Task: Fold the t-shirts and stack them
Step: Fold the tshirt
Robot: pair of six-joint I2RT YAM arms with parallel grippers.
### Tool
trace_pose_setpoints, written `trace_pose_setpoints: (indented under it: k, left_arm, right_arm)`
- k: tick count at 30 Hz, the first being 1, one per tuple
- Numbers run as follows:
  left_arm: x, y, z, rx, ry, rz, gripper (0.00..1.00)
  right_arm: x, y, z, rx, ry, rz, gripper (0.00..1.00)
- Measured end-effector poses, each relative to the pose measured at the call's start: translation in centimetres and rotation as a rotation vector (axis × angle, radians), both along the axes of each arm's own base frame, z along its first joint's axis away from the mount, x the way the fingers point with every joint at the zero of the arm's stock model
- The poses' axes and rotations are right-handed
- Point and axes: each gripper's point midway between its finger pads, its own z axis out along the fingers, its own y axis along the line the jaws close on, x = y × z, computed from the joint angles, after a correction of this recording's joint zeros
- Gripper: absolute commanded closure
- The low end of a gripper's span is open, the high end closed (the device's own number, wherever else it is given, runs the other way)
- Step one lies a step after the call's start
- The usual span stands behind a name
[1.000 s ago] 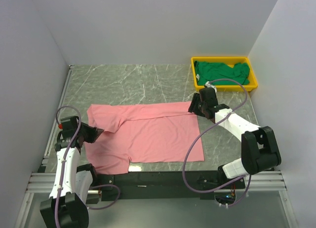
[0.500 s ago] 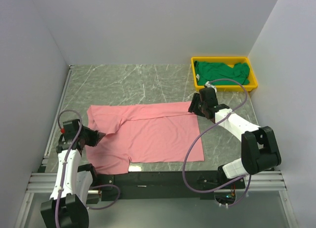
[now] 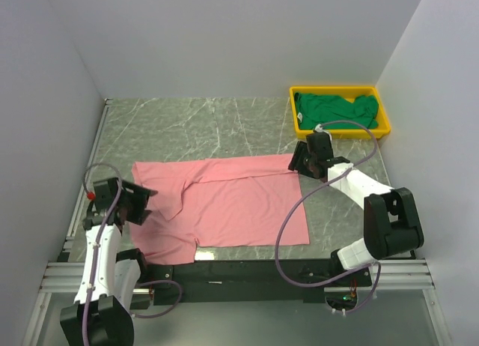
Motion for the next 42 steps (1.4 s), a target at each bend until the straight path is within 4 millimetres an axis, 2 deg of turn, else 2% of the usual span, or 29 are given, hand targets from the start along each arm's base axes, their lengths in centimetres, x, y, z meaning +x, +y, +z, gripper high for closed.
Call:
trace_pose_setpoints:
  k: [4, 7, 8, 12, 17, 19, 24, 27, 42]
  left_arm:
    - [2.9, 2.8, 3.4, 0.138, -0.088, 0.044, 0.24]
    - [5.0, 5.0, 4.2, 0.24, -0.104, 0.065, 0.29]
    - [5.9, 5.9, 4.2, 0.277, -0.098, 0.072, 0.38]
    - [9.5, 8.8, 3.2, 0.373, -0.052, 0.081, 0.46]
    - [13.6, 10.5, 1.3, 0.405, -0.012, 0.041, 0.42]
    - [14.5, 10.7, 0.4, 0.404, -0.002, 0.02, 0.4]
    - [14.5, 10.4, -1.8, 0.395, 0.047, -0.029, 0.34]
    - [14.4, 10.2, -2.6, 0.39, 0.065, -0.057, 0.34]
    - [16.1, 10.5, -3.8, 0.389, 0.083, -0.101, 0.5]
  right_arm:
    - [0.8, -1.1, -0.4, 0.031, 0.02, -0.028, 0.36]
    - [1.8, -2.0, -0.6, 0.072, 0.025, -0.059, 0.37]
    - [2.2, -2.2, -0.7, 0.088, 0.028, -0.069, 0.37]
    - [3.4, -3.0, -1.0, 0.145, 0.038, -0.107, 0.39]
    - [5.1, -3.4, -2.2, 0.191, 0.067, -0.132, 0.39]
    - [5.3, -3.4, -2.8, 0.202, 0.084, -0.136, 0.39]
    - [6.0, -3.1, -3.8, 0.223, 0.112, -0.126, 0.39]
    - [6.2, -2.6, -4.3, 0.246, 0.129, -0.114, 0.4]
    - [7.4, -1.3, -4.2, 0.313, 0.142, -0.077, 0.42]
